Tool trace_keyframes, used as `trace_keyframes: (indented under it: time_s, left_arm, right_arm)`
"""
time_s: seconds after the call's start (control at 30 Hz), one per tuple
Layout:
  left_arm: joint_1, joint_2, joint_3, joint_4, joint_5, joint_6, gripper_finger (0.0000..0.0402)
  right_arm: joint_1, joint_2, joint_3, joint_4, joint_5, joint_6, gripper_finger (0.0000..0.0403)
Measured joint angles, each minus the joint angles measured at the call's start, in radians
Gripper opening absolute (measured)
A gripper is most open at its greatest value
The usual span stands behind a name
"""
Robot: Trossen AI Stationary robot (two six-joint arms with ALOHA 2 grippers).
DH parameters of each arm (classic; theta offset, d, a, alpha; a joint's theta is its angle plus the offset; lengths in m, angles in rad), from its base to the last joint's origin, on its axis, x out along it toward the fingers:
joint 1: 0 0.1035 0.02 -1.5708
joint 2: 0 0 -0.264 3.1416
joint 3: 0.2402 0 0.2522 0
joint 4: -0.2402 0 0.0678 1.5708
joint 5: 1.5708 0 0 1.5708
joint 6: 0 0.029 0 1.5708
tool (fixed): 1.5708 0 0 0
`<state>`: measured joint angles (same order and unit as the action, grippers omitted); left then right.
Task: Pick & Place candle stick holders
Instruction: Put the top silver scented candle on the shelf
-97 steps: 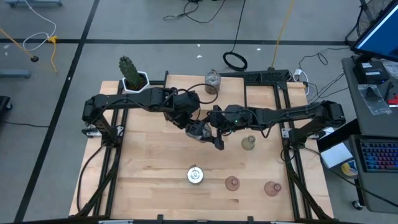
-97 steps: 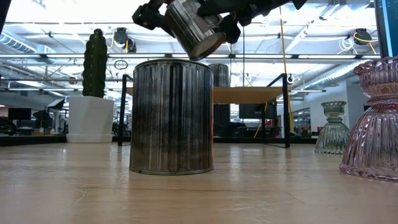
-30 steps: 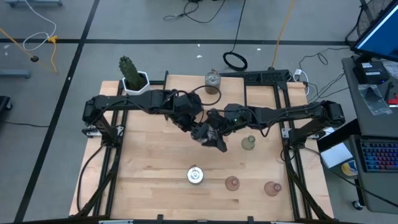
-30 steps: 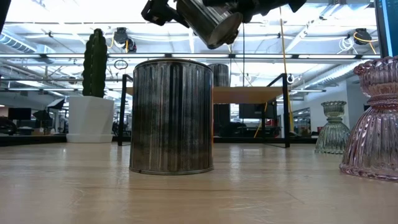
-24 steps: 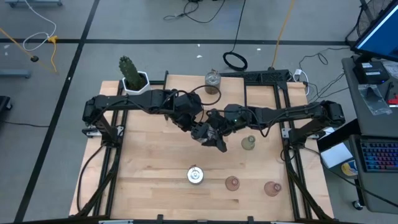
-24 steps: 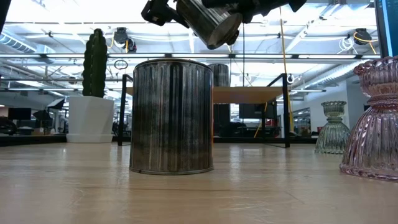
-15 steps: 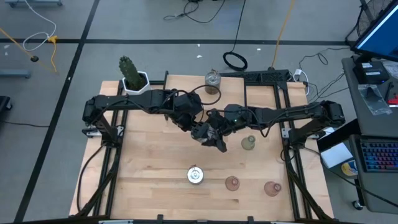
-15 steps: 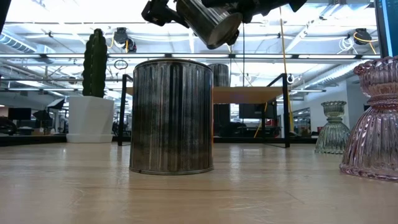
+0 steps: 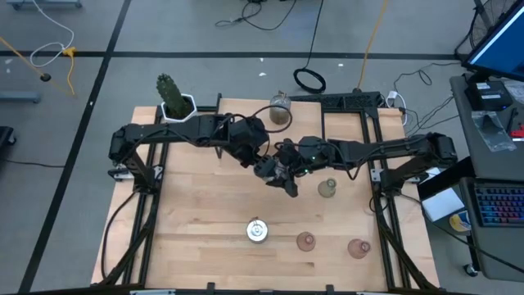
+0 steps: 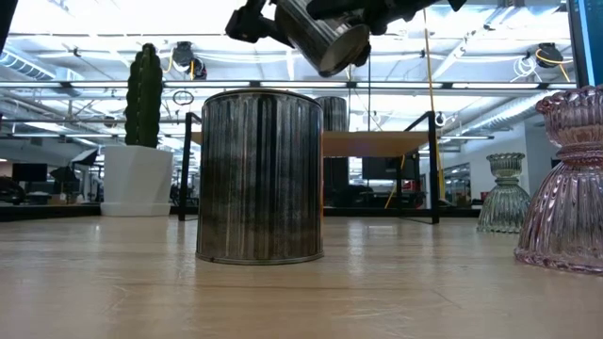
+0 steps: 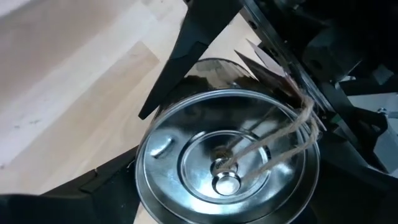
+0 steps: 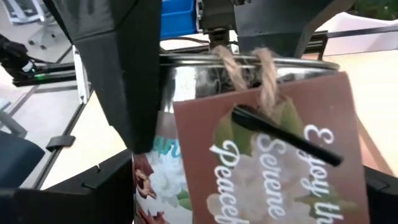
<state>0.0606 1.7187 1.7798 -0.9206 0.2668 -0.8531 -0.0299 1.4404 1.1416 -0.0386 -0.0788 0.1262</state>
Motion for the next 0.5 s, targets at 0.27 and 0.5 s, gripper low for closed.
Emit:
trace_keyframes:
  time_s: [0.27, 0.5]
  left_arm:
    - [0.01, -0.001, 0.0, 0.004, -0.016, 0.072, 0.0387]
    - [0.01, 0.0, 0.0, 0.008, -0.027, 0.074, 0.0381]
  right_arm:
    - [-0.001, 0.0, 0.0, 0.004, 0.053, 0.014, 0.035]
    - [-0.003, 0.0, 0.0, 0.008, 0.052, 0.018, 0.035]
